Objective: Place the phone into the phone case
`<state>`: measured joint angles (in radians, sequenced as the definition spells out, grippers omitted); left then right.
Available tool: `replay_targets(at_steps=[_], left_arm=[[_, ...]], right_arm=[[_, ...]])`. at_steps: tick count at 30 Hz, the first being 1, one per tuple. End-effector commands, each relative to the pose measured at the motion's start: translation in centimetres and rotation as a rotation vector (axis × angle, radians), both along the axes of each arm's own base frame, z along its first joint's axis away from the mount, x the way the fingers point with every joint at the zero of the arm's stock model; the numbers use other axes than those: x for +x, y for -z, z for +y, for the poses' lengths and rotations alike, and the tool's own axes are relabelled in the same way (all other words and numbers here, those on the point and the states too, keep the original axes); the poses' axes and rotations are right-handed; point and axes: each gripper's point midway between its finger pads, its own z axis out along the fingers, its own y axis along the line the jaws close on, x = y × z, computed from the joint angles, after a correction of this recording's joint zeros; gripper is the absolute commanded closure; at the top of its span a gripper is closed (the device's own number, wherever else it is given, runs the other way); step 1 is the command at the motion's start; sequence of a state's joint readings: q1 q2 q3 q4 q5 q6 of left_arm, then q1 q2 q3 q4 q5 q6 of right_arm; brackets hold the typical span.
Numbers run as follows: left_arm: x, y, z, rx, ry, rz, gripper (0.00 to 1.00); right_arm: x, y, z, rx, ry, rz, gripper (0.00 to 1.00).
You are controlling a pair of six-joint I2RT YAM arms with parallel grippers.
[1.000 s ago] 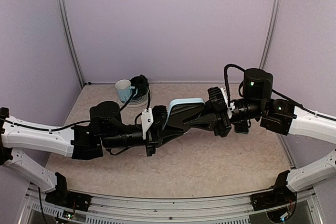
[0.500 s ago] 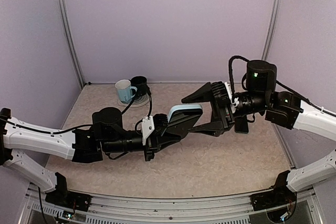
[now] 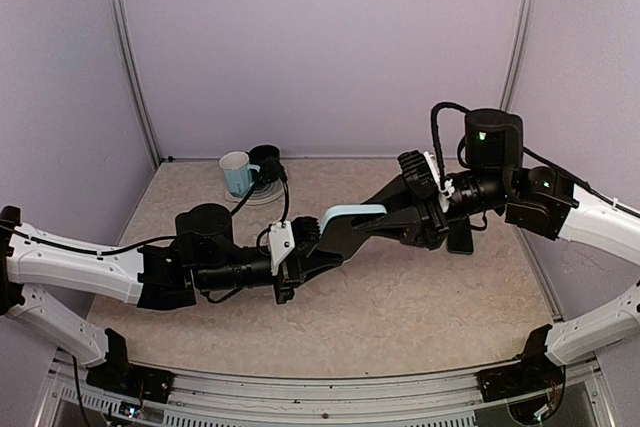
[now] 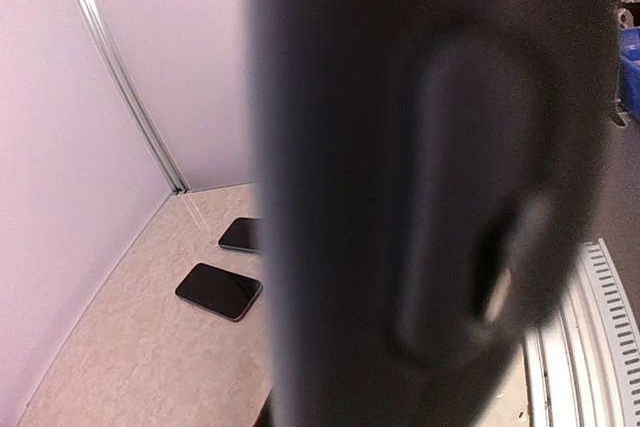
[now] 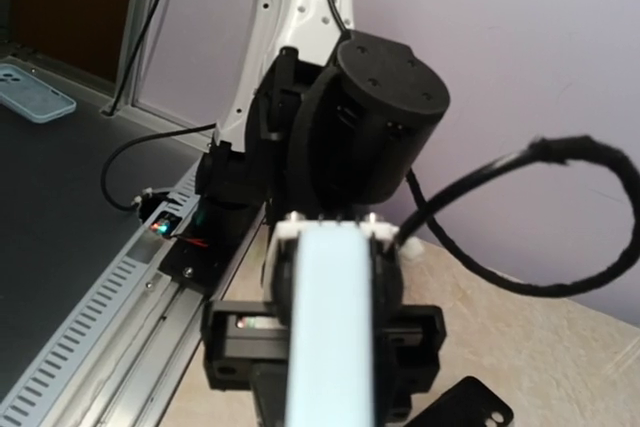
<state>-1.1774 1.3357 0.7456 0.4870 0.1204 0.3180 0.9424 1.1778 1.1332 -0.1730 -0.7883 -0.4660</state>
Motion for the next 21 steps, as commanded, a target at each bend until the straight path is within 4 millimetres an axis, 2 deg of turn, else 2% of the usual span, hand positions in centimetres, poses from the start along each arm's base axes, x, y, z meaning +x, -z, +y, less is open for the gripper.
replay_targets(at_steps=[1, 2, 4, 6, 9, 10, 12, 15, 18, 20, 21], left_arm=[[-0.8, -2.8, -0.5, -0.100, 0.029, 0.013, 1.00], [-0.7, -2.8, -0.4, -0.102, 0.026, 0.013, 1.00], [-0.8, -3.3, -0.3, -0.120, 0.024, 0.012, 1.00], [-1.0, -4.1, -0.2, -0.148, 0.033, 0.014, 1.00], [-1.9, -5.6, 0.0, -0.209, 0.082, 0.026, 1.00], [-2.3, -5.9, 0.0, -0.225, 0.101, 0.037, 1.00], [-2.9, -6.4, 0.0, -0.254, 0.138, 0.063, 1.00], [-3.5, -6.4, -0.3, -0.271, 0.181, 0.090, 1.00], [-3.5, -6.1, -0.7, -0.267, 0.189, 0.104, 1.00], [-3.5, -5.8, -0.9, -0.259, 0.190, 0.110, 1.00], [-3.4, -5.6, -0.9, -0.257, 0.187, 0.115, 1.00]], right_arm=[[0.8, -0.4, 0.4, 0.010, 0.042, -0.039, 0.48], [0.6, -0.1, 0.3, 0.009, 0.031, -0.044, 0.37], [0.7, 0.3, 0.4, 0.013, 0.040, -0.026, 0.24], [1.4, 1.2, 0.7, 0.024, 0.080, 0.016, 0.20], [1.6, 2.1, 1.1, 0.083, 0.088, 0.090, 0.23], [1.3, 2.3, 1.1, 0.097, 0.067, 0.139, 0.26], [0.7, 1.9, 1.2, 0.125, 0.026, 0.190, 0.39], [0.4, 2.0, 1.3, 0.139, 0.002, 0.220, 0.68], [0.3, 2.2, 1.3, 0.136, -0.002, 0.228, 0.90], [0.2, 2.1, 1.3, 0.137, -0.007, 0.238, 1.00], [0.2, 1.9, 1.2, 0.142, -0.002, 0.249, 1.00]])
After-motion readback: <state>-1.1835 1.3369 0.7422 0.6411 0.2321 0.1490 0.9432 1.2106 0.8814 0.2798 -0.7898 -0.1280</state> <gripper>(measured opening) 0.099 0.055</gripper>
